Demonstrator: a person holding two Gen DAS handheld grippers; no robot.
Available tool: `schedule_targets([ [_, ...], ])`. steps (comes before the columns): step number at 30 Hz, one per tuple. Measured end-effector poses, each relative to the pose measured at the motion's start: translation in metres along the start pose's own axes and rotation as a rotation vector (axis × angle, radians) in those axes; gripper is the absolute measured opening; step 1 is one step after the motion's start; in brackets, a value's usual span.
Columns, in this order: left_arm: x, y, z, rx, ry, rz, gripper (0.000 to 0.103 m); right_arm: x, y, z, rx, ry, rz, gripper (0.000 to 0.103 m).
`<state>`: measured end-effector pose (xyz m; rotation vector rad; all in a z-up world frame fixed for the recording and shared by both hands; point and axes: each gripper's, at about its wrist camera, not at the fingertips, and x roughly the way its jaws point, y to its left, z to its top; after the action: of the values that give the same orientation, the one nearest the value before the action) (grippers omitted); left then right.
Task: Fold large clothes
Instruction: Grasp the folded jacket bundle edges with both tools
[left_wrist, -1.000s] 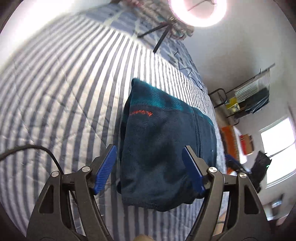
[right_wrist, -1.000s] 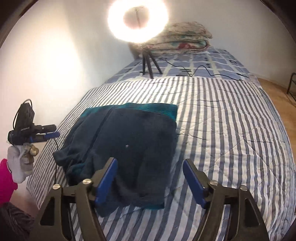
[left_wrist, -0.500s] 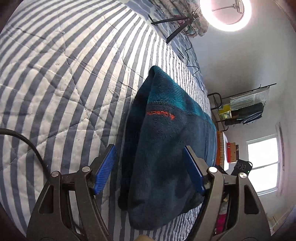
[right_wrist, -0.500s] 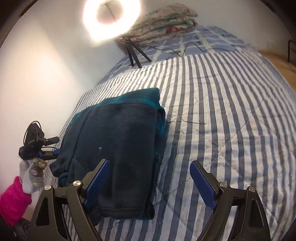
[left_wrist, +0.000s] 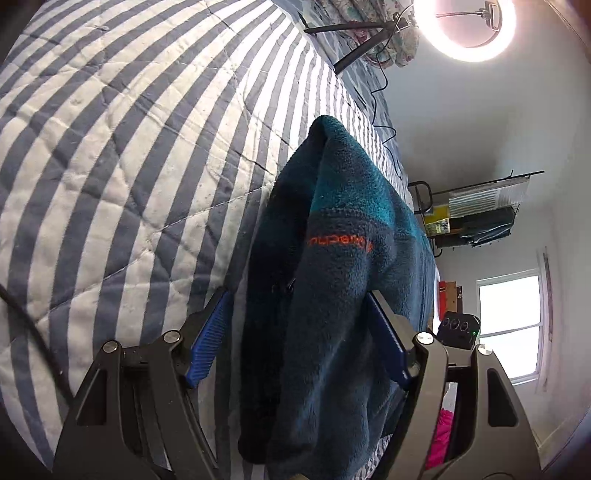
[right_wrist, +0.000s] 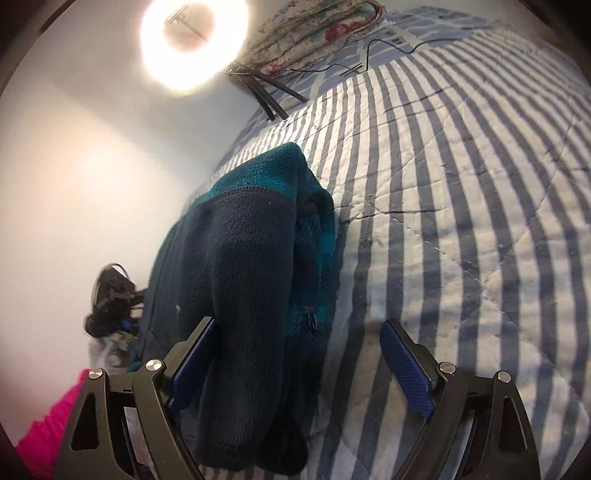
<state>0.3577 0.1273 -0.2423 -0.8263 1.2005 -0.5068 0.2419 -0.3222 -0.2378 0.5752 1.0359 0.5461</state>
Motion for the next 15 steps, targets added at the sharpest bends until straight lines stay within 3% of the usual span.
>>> schedule_targets([
  [4,0.008,-0.006,0.001,0.022,0.008,0.001,0.054,0.004,-0.007,0.002,0.029,0.000,0.076,0.088],
  [8,0.014,-0.018,-0.001,0.056,0.000,0.042,0.046,0.014,-0.005,0.000,0.050,0.033,0.146,0.064],
  [9,0.014,-0.021,-0.001,0.070,-0.005,0.056,0.043,0.019,-0.003,-0.001,0.053,0.042,0.156,0.062],
  [15,0.013,-0.050,-0.011,0.190,-0.053,0.184,0.030,0.013,0.020,-0.004,0.001,0.045,0.087,0.037],
])
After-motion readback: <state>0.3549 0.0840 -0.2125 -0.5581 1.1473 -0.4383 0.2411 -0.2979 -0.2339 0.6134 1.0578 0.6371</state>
